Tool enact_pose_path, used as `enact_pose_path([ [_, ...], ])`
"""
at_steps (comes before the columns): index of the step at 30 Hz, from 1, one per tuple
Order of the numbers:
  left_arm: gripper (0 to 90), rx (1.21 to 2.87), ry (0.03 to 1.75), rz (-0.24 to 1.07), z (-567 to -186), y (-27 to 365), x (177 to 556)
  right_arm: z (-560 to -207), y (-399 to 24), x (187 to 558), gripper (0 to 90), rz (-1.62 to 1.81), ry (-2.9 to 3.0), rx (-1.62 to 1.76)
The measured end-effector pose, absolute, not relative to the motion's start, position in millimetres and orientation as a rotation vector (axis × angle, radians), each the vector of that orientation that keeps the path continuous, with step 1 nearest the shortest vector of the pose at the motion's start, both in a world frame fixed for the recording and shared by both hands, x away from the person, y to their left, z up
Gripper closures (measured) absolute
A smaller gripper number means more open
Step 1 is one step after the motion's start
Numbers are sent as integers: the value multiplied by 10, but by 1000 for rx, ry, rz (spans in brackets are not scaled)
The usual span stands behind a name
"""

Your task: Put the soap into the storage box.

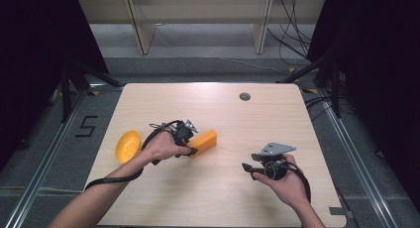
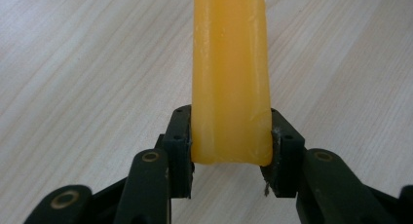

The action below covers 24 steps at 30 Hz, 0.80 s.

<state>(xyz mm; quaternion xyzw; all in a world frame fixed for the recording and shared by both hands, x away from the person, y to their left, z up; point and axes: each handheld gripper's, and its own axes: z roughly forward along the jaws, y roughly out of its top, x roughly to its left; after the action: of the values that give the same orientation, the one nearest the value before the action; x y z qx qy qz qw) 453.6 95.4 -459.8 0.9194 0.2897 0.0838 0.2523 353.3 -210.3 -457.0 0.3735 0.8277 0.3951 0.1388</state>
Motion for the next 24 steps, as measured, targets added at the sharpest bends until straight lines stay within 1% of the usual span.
enact_pose_path([
  [2, 606, 2515, 777, 239, -4590, 948, 4526, -4568, -2105, 3534, 486, 1148, 2386, 1084],
  [16, 607, 2486, 775, 277, -4567, 945, 4478, -4568, -2117, 3540, 486, 1142, 2385, 1074],
  [24, 607, 2424, 794, 292, -4465, 1000, 4419, -4557, -2123, 3538, 486, 1140, 2385, 1079],
])
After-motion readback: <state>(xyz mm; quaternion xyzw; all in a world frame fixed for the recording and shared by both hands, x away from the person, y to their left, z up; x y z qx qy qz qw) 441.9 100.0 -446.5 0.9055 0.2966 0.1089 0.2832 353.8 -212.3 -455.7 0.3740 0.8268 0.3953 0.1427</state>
